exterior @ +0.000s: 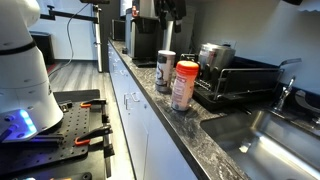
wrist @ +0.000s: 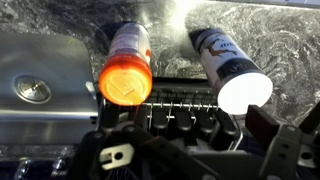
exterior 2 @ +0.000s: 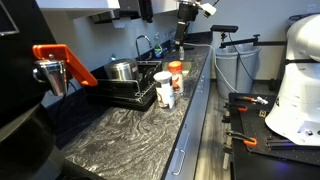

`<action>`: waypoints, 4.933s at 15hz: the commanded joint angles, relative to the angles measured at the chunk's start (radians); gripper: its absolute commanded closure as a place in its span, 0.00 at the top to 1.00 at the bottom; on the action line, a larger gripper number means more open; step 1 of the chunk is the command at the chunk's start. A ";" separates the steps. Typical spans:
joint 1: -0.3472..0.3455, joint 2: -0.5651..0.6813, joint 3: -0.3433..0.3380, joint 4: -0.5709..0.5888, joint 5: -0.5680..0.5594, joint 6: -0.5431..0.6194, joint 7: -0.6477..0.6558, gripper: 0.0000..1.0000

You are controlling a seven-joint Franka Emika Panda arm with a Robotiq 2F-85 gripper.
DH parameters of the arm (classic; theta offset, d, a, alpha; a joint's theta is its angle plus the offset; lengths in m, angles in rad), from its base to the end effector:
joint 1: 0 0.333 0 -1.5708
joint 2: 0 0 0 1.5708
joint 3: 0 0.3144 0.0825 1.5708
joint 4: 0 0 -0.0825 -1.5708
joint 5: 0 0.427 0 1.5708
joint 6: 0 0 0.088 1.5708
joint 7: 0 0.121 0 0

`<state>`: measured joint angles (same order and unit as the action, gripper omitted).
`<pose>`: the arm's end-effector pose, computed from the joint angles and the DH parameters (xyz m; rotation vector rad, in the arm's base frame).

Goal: Pick up the pen and put it on the countertop.

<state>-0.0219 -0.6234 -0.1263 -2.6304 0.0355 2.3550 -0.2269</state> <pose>0.4255 -0.0608 0.4452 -3.0506 -0.1049 -0.5490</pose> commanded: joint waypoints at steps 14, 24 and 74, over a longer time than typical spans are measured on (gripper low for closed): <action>0.128 -0.110 0.095 -0.043 -0.037 0.672 0.031 1.00; 0.137 -0.087 0.070 -0.046 -0.047 0.718 0.034 1.00; 0.009 0.389 0.406 0.496 0.038 1.073 0.036 0.04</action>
<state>-0.0311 -0.1989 0.2797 -2.0949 0.0660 3.4417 -0.2087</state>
